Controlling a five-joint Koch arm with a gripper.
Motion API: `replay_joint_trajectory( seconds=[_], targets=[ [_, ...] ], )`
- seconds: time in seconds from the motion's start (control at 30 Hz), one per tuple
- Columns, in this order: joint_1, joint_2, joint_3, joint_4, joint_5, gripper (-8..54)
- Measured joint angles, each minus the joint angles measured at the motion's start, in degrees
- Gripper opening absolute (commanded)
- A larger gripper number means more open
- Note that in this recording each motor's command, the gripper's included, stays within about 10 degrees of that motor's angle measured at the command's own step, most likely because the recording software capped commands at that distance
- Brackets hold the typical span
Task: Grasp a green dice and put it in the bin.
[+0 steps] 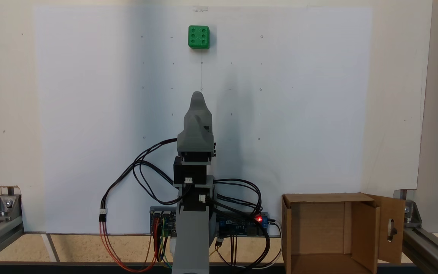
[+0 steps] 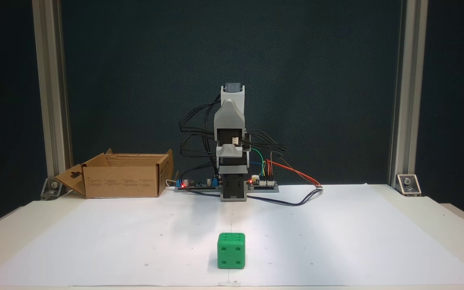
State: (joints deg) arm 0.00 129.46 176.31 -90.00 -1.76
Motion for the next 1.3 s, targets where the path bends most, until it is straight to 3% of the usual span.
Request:
replay_joint_trajectory(
  seconds=[0.23,1.3],
  targets=[
    [1.67,0.00,0.00,19.51,-0.70,44.7],
    [2.55,0.00,0.00,19.51,-0.70,44.8]
  ],
)
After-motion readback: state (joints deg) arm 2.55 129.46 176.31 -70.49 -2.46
